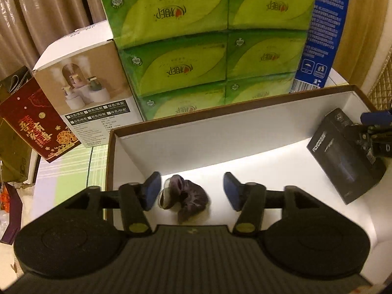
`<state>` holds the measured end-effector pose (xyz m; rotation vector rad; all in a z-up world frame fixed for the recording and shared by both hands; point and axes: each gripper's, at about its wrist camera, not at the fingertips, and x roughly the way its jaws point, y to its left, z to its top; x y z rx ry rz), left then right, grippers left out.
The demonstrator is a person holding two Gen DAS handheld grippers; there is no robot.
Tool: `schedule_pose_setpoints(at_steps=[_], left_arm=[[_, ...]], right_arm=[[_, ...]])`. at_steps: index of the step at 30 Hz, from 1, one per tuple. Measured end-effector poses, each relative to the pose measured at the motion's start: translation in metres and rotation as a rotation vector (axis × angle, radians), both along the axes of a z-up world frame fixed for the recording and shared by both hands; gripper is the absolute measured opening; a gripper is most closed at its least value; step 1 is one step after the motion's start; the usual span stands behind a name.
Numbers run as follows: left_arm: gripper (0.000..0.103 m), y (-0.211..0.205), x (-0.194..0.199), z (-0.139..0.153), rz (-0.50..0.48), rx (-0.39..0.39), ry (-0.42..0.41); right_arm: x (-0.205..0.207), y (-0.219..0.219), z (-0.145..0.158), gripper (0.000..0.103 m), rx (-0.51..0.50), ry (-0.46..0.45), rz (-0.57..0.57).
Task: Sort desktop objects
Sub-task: 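Carry the black box and scrunchie into the cardboard box while both tools open to release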
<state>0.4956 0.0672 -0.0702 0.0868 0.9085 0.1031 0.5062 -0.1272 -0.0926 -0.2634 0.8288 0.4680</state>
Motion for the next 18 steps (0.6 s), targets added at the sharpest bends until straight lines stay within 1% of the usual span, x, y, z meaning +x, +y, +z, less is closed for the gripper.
schedule_pose_setpoints(at_steps=[1, 2, 3, 4, 5, 7, 9, 11, 13, 15, 18], left_arm=[[0.063, -0.001, -0.003, 0.002, 0.002, 0.012, -0.004], [0.064, -0.003, -0.007, 0.004, 0.001, 0.024, -0.011], [0.064, -0.003, -0.01, 0.006, 0.004, 0.03, -0.015], [0.065, -0.004, -0.014, 0.01, 0.007, 0.025, -0.021], [0.068, -0.004, -0.018, 0.014, 0.011, 0.011, -0.03], [0.071, -0.003, -0.027, 0.022, 0.024, -0.012, -0.042], [0.074, -0.005, -0.035, 0.031, 0.028, -0.024, -0.039], [0.08, -0.01, -0.046, 0.04, 0.034, -0.015, -0.042], [0.083, -0.014, -0.058, 0.048, 0.04, -0.01, -0.041], [0.083, -0.017, -0.07, 0.054, 0.044, -0.009, -0.043], [0.084, -0.022, -0.089, 0.062, 0.058, -0.016, -0.048]], right_arm=[[0.0, -0.002, 0.002, 0.044, 0.008, 0.006, 0.005], [-0.001, -0.004, 0.004, 0.052, 0.02, 0.017, 0.011], [-0.004, -0.008, 0.007, 0.062, 0.034, 0.022, 0.014], [-0.007, -0.011, 0.011, 0.064, 0.053, 0.019, 0.019], [-0.01, -0.015, 0.014, 0.069, 0.073, 0.022, 0.03], [-0.018, -0.019, 0.02, 0.074, 0.091, 0.024, 0.044], [-0.028, -0.024, 0.026, 0.083, 0.11, 0.028, 0.063], [-0.04, -0.028, 0.032, 0.087, 0.125, 0.024, 0.074], [-0.052, -0.033, 0.038, 0.091, 0.15, 0.028, 0.092], [-0.063, -0.038, 0.045, 0.094, 0.177, 0.028, 0.1], [-0.079, -0.044, 0.054, 0.094, 0.206, 0.034, 0.107]])
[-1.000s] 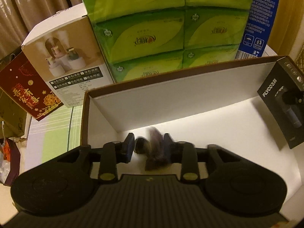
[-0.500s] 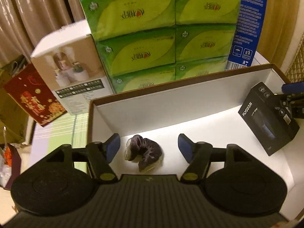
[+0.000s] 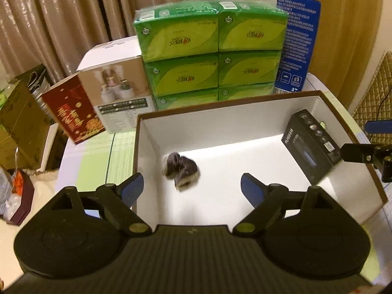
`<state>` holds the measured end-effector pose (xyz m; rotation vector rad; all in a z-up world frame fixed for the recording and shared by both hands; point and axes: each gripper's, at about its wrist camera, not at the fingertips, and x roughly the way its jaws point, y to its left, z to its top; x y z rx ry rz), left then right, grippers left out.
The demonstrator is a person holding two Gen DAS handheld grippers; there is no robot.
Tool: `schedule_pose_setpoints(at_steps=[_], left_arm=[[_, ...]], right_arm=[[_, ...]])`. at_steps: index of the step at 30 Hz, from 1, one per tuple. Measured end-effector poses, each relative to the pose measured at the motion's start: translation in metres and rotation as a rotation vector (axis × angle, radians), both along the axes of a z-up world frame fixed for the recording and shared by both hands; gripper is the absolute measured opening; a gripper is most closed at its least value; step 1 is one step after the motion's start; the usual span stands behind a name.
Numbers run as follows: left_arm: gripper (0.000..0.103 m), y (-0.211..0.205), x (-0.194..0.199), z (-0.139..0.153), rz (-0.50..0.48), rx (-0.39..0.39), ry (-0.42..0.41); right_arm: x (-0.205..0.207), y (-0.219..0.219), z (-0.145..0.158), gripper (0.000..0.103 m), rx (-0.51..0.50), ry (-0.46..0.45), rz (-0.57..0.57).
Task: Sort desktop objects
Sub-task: 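Carry the black box and scrunchie into the cardboard box while both tools open to release, then withdraw both tools from the cardboard box back over the table items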
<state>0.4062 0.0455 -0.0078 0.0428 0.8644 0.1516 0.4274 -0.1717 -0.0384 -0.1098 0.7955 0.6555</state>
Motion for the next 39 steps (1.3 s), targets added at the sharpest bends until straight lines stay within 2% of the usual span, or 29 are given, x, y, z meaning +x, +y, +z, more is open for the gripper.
schedule_pose_setpoints(at_steps=[8, 13, 26, 39], left_arm=[[0.084, -0.006, -0.05, 0.022, 0.044, -0.049, -0.014], [0.085, -0.01, -0.08, 0.03, 0.064, -0.069, -0.029], [0.085, -0.028, -0.166, 0.047, 0.006, -0.075, -0.072], [0.085, -0.017, -0.233, 0.045, 0.001, -0.094, -0.078]], right_arm=[[-0.039, -0.016, 0.021, 0.096, 0.033, -0.02, -0.013], [-0.066, -0.025, 0.026, 0.099, 0.018, -0.036, -0.036], [-0.143, -0.048, 0.04, 0.101, 0.061, -0.034, -0.075], [-0.209, -0.056, 0.04, 0.101, 0.048, -0.028, -0.096]])
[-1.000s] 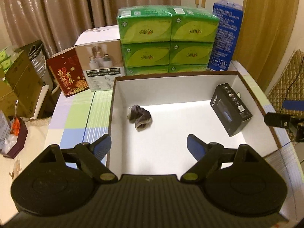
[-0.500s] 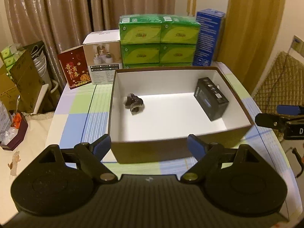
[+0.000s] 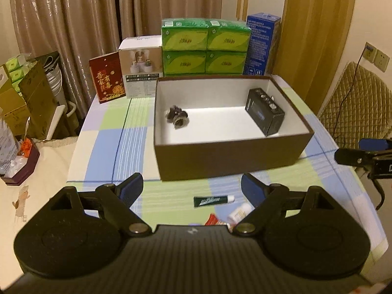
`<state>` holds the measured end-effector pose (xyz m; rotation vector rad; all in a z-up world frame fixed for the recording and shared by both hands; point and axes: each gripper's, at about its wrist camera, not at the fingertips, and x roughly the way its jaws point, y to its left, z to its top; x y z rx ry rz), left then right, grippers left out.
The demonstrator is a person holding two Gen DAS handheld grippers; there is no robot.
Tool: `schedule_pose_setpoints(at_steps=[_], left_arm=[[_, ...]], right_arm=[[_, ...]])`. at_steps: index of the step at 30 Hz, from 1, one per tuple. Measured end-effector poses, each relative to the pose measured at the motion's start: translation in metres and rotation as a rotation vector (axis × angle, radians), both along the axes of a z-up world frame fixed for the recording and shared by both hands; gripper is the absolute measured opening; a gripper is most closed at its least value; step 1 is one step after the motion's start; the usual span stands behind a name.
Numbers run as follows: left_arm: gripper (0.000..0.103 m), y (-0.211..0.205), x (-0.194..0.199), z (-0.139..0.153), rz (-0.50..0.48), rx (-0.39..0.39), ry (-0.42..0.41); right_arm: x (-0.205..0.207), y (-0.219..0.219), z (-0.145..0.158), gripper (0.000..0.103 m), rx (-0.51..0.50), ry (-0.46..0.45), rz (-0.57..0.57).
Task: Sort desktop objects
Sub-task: 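Withdraw both tools from the cardboard box back over the table items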
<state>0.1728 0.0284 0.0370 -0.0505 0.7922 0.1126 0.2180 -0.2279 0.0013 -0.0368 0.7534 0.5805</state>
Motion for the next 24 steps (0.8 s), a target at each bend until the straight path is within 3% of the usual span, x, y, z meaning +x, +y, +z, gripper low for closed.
schedule_pose_setpoints(at_steps=[12, 24], left_arm=[[0.085, 0.007, -0.044, -0.026, -0.024, -0.016, 0.073], [0.084, 0.004, -0.058, -0.052, -0.064, -0.033, 0.139]], right_arm=[[-0.045, 0.0, -0.023, 0.101, -0.05, 0.033, 0.009], [-0.072, 0.006, -0.056, 0.101, -0.082, 0.117, 0.012]])
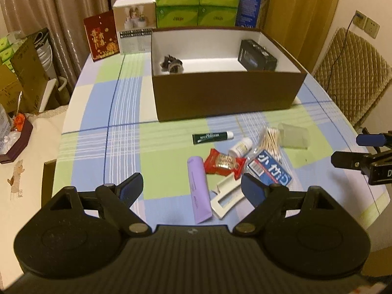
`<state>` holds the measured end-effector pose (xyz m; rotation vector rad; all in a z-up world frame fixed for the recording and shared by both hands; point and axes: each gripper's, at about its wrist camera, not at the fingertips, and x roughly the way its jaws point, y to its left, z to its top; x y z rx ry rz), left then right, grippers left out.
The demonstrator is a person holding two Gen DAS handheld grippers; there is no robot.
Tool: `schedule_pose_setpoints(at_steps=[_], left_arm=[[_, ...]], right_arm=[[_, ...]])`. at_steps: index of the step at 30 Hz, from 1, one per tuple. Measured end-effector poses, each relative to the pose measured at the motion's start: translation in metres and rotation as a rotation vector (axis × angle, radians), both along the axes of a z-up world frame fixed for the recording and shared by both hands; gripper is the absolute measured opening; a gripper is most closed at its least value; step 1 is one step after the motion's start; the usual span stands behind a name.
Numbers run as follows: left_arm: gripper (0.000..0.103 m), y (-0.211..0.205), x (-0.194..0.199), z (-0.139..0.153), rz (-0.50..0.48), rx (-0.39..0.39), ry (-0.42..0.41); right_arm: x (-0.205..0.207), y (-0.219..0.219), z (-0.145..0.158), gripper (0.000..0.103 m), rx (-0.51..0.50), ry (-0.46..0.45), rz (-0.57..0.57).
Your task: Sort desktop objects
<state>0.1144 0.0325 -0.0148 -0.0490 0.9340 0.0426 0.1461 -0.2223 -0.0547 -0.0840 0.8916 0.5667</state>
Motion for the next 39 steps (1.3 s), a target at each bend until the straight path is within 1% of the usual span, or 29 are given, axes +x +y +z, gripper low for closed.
schedule_pose_setpoints(at_steps=[8, 27, 31, 35, 37, 39], left_arm=[[0.084, 0.001, -0.001, -0.017, -0.008, -0.008, 0.038], [0.084, 0.005, 0.004, -0.042, -0.009, -0.013, 0.084], [0.084, 0.005, 0.007, -0.046, -0.011, -0.014, 0.093], [0.084, 0.005, 0.011, -0.052, -0.006, -0.015, 0.105], [0.084, 0.005, 0.013, -0.053, -0.004, -0.018, 0.108], [0.084, 0.005, 0.015, -0.055, 0.0, -0.018, 0.11]], right_arm=[[-0.007, 0.007, -0.018, 0.101, -0.027, 0.015, 0.002], [-0.011, 0.031, -0.048, 0.101, -0.065, 0.027, 0.093], [-0.009, 0.034, -0.053, 0.101, -0.065, 0.025, 0.114], [-0.009, 0.042, -0.063, 0.101, -0.09, -0.001, 0.158], [-0.008, 0.047, -0.069, 0.096, -0.105, -0.018, 0.176], [-0.007, 0.052, -0.076, 0.085, -0.11, -0.014, 0.197]])
